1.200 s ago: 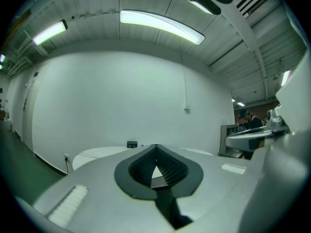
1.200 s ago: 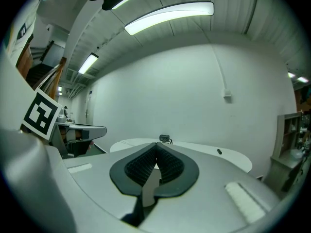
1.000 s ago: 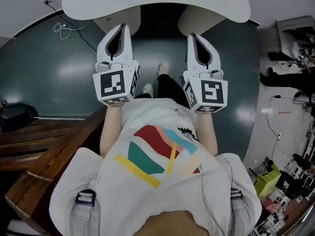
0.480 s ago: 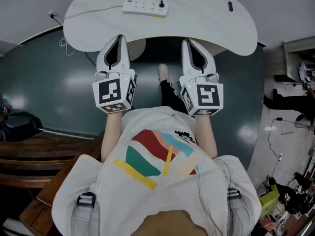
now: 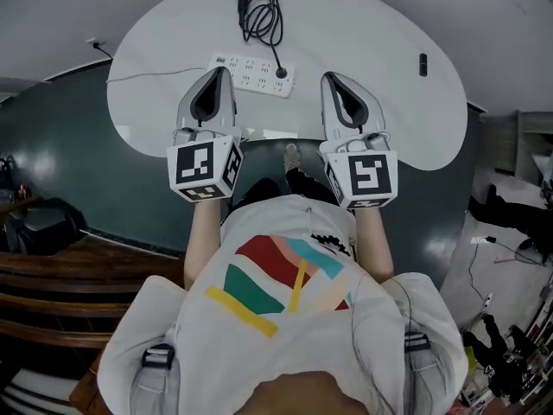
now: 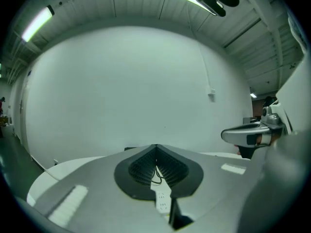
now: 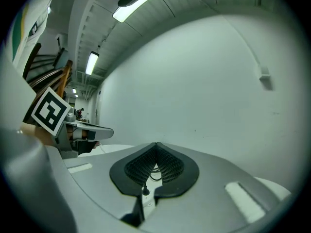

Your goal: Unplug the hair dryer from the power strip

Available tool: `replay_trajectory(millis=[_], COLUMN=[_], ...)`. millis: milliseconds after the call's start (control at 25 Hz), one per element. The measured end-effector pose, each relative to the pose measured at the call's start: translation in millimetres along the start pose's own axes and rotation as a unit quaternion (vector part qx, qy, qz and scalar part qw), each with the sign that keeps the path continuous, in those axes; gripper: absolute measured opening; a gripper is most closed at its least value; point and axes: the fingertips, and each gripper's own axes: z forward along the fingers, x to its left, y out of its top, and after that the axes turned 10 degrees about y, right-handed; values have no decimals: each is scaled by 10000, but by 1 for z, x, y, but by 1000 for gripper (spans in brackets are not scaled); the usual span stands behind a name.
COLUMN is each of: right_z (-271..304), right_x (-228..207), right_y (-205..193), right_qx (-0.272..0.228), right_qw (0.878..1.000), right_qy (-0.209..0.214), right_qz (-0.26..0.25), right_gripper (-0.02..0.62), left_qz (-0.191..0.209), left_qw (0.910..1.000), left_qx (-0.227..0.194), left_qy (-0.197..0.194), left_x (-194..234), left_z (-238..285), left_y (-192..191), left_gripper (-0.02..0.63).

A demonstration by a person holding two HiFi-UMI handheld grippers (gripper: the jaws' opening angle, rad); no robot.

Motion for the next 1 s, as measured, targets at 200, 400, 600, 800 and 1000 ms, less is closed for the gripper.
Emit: replay_trajectory(millis=[200, 400, 600, 800, 1000], right_z=[31, 52, 61, 77, 86], right_x=[-26, -40, -47, -46, -37], right_y=[9, 24, 27, 28, 16], right_qx=[-115, -235, -298, -290, -65], right_qw=[9996, 9995, 9995, 9995, 9997], right_qy=[222, 205, 97, 84, 207], right_qz=[158, 26, 105, 97, 149], right_gripper=[14, 15, 15, 15, 15], left_qz=[119, 284, 286, 219, 293], left_qw=[9998, 9994, 9991, 9994, 9973], left_qx=[-147, -184, -272, -180, 558], left_qy=[5, -118, -184, -186, -380], left_x=[-10, -10, -6, 5, 10], left_z=[37, 69, 86, 97, 107], left_y=[24, 33, 44, 38, 0], left_gripper=[0, -2, -1, -1, 60])
